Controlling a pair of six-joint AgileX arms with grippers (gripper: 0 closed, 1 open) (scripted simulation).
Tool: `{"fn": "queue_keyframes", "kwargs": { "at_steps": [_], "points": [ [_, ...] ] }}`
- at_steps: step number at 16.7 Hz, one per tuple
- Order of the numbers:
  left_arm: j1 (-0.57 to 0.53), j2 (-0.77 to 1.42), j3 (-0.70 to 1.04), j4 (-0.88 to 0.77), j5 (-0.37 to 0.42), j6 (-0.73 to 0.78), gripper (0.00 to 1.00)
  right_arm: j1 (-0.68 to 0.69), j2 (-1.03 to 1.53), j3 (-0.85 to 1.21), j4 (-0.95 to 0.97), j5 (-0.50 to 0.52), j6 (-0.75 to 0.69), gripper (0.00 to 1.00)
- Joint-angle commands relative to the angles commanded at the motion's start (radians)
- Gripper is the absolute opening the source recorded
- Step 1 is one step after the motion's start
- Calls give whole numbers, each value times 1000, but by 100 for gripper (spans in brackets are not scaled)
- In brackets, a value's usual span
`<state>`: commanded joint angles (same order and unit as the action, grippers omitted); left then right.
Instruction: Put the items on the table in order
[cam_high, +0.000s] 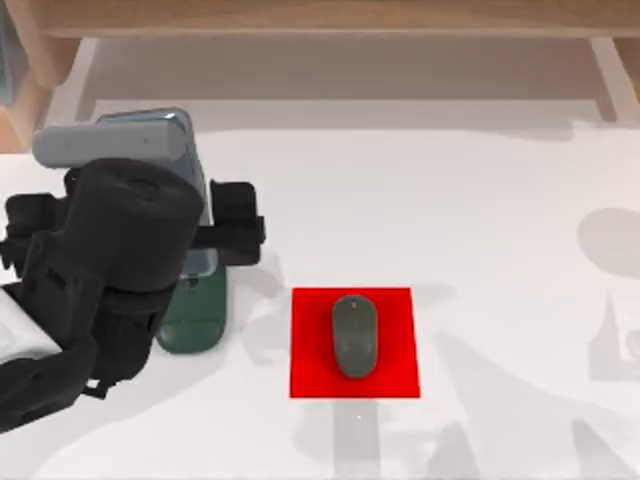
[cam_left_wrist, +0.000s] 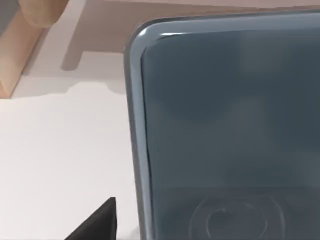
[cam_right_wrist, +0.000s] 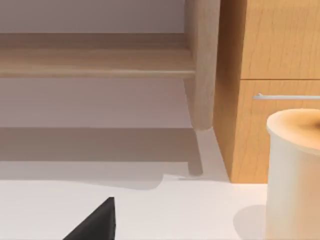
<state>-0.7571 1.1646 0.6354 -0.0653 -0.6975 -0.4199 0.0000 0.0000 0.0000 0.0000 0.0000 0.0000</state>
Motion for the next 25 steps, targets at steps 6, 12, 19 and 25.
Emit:
{"fn": "queue_keyframes", "kwargs": {
  "at_steps": [6,12,19,25],
  "points": [
    [5,-5,-14,3,12,-3,100,0,0,0,0,0,0,100],
    [124,-199,-118,12,129,69,100,0,0,0,0,0,0,100],
    [433,-673,-372,36,407,240,100,0,0,0,0,0,0,100],
    [691,-1082,-582,59,638,383,100,0,0,0,0,0,0,100]
  ]
}}
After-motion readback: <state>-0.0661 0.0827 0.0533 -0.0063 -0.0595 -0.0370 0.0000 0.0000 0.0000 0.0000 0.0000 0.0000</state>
